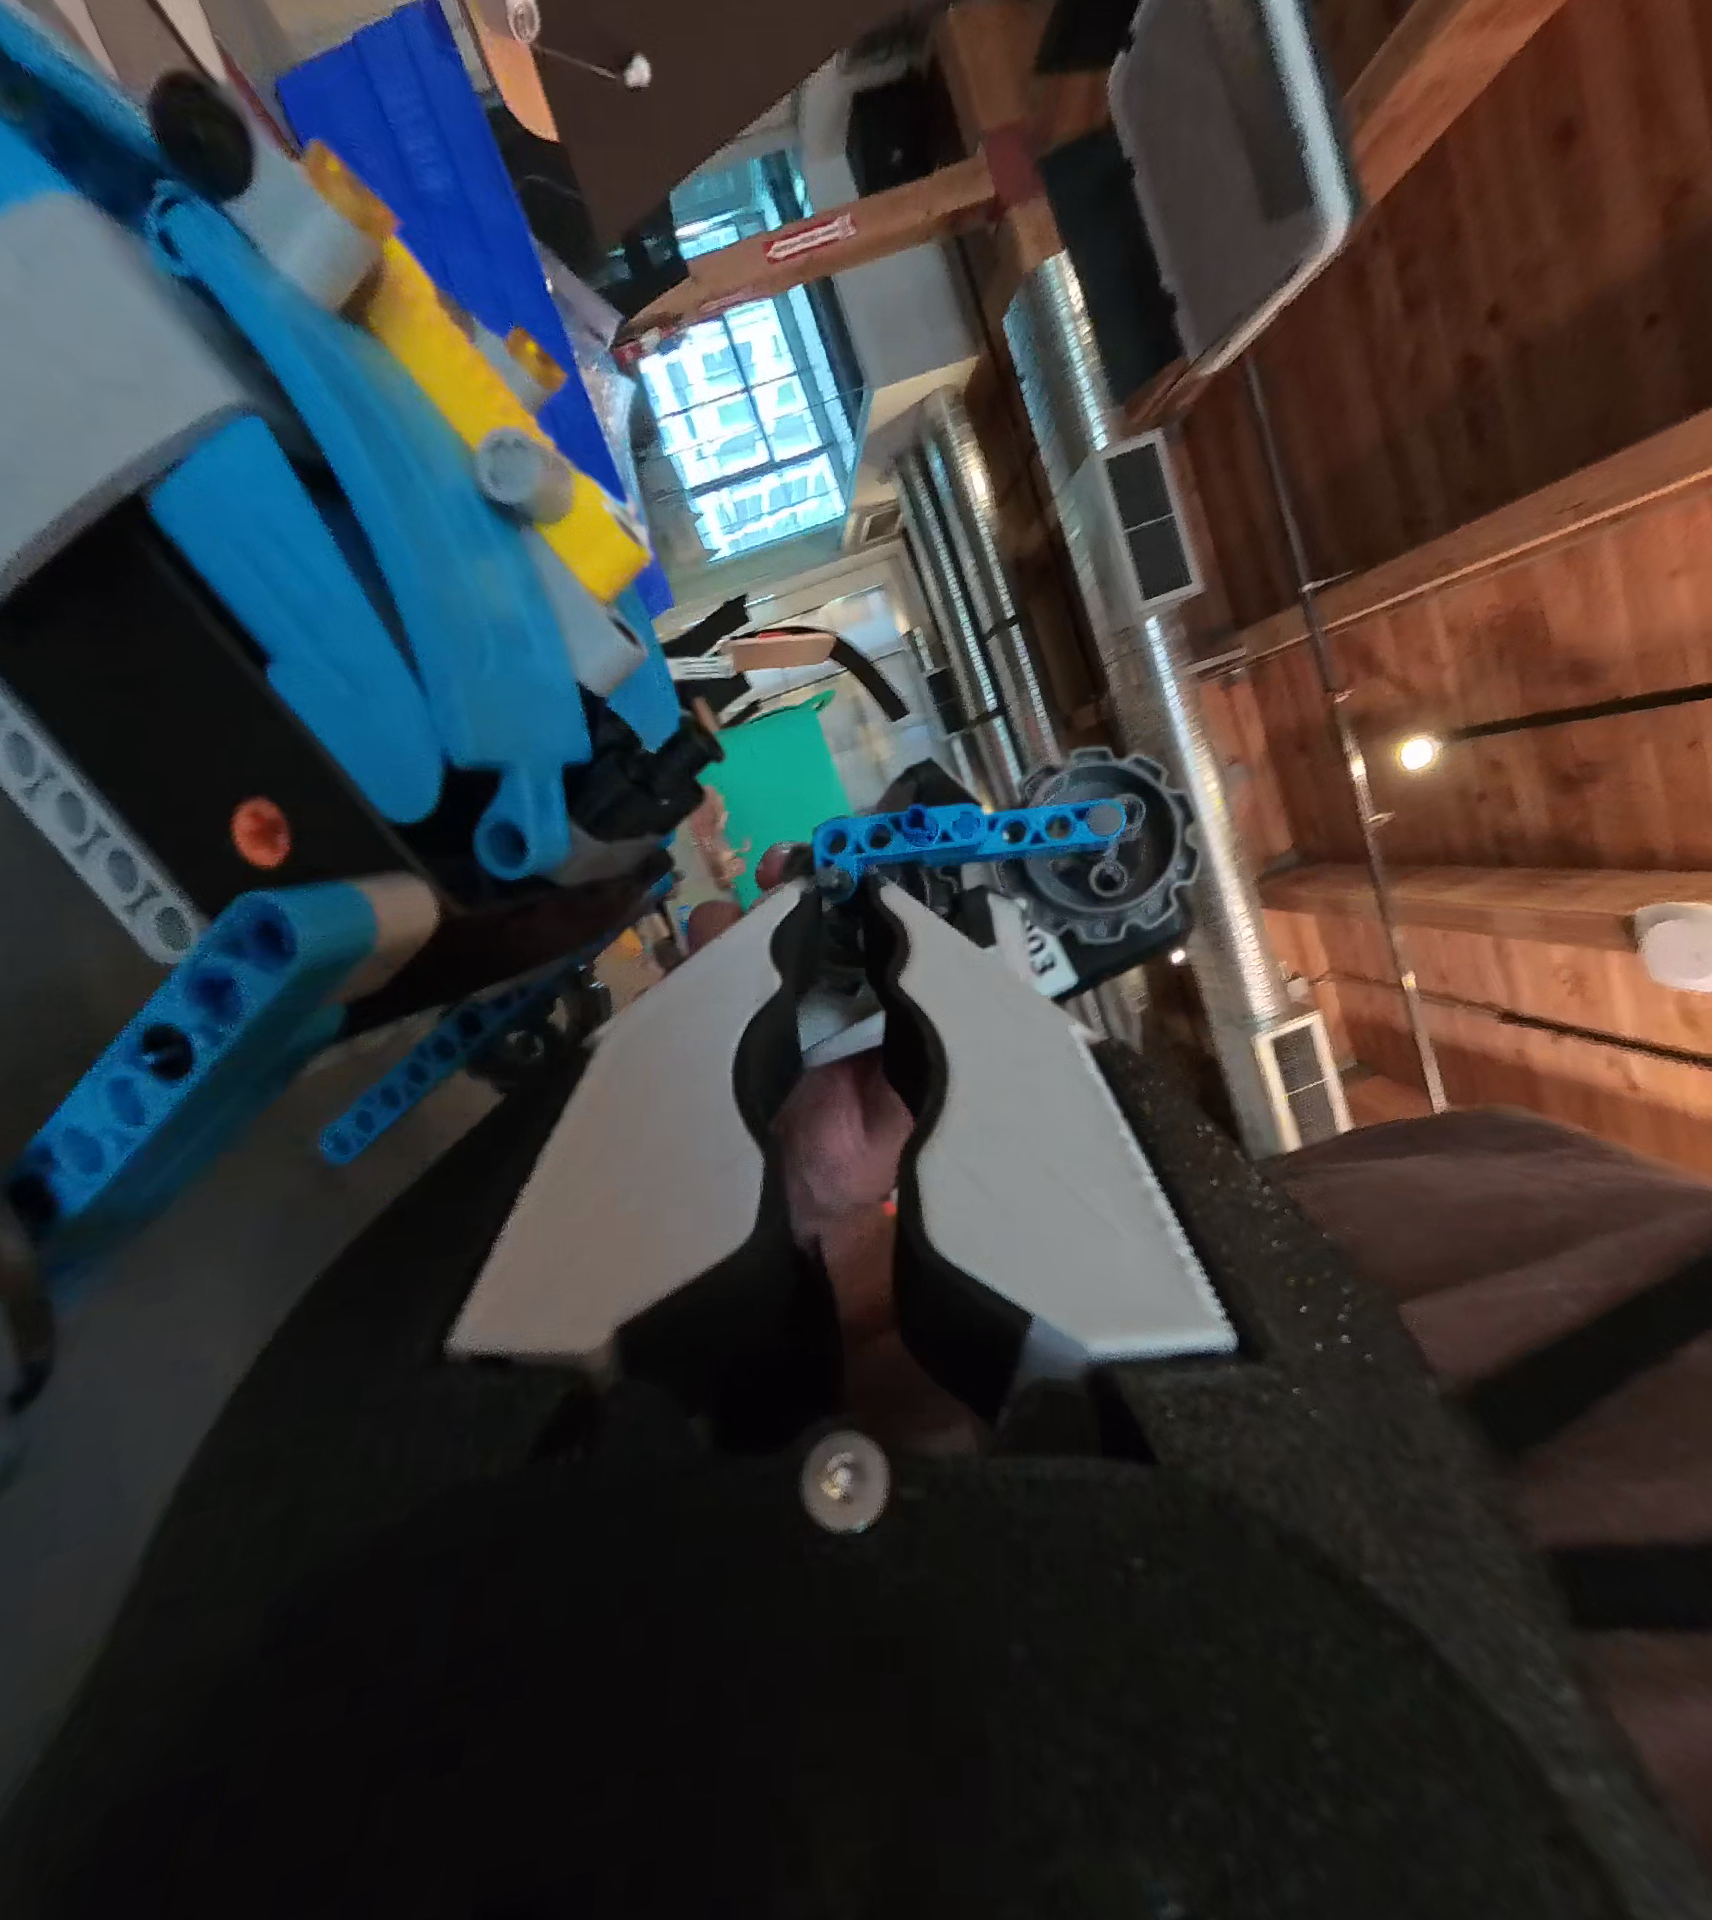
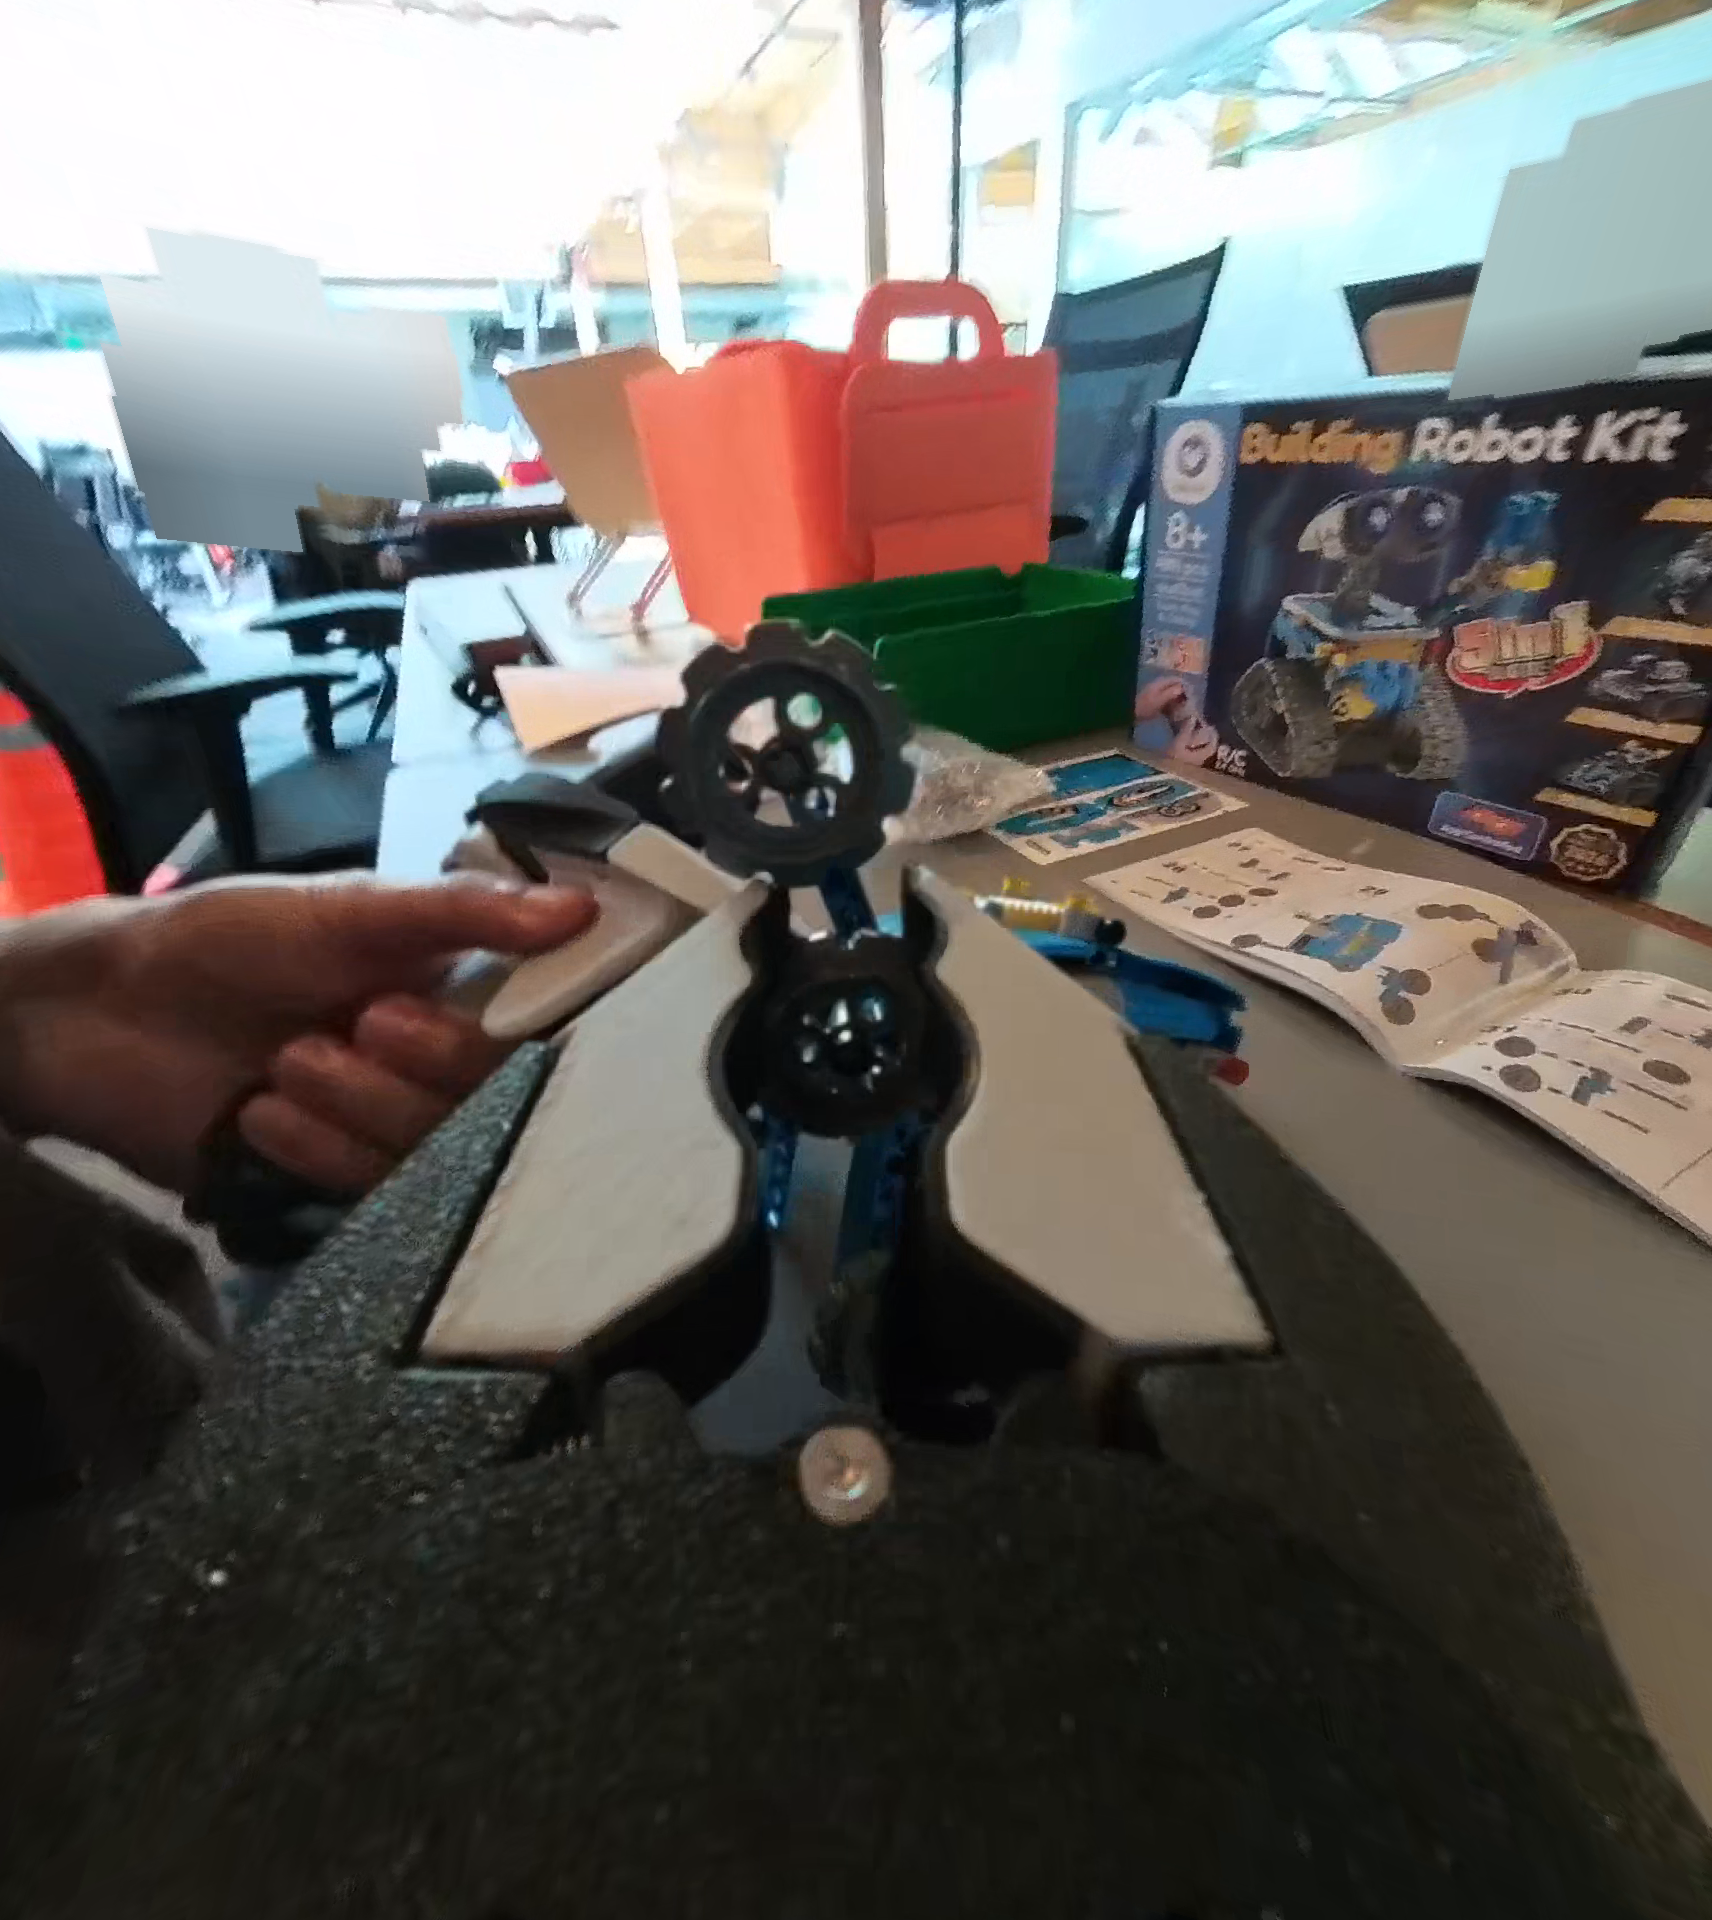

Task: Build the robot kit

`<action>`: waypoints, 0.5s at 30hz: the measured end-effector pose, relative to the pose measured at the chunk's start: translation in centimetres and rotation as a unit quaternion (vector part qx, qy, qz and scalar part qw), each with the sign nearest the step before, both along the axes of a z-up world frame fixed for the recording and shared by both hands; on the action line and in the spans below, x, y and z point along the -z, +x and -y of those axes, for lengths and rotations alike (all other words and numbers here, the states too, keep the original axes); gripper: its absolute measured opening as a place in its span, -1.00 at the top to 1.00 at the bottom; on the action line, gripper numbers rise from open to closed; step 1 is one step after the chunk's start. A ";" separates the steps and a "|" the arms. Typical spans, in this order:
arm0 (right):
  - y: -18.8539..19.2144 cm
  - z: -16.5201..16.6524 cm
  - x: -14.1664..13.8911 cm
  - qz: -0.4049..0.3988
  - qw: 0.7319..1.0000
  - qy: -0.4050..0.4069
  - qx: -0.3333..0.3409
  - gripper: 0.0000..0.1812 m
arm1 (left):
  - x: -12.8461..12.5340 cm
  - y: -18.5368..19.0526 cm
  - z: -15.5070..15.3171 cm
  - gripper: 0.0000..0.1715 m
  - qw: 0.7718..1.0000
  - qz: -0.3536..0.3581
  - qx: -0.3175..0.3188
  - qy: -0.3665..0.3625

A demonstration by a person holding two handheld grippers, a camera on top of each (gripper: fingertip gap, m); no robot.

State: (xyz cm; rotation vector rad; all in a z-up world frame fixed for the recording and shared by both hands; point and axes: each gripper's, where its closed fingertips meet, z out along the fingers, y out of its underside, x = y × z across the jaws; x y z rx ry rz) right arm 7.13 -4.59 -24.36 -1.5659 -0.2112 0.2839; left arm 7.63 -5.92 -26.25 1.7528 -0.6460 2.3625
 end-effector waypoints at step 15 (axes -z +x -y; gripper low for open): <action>0.0 1.9 0.6 0.033 0.991 -0.034 -0.128 0.84 | 0.8 -0.9 2.2 0.71 0.983 -0.039 0.024 0.178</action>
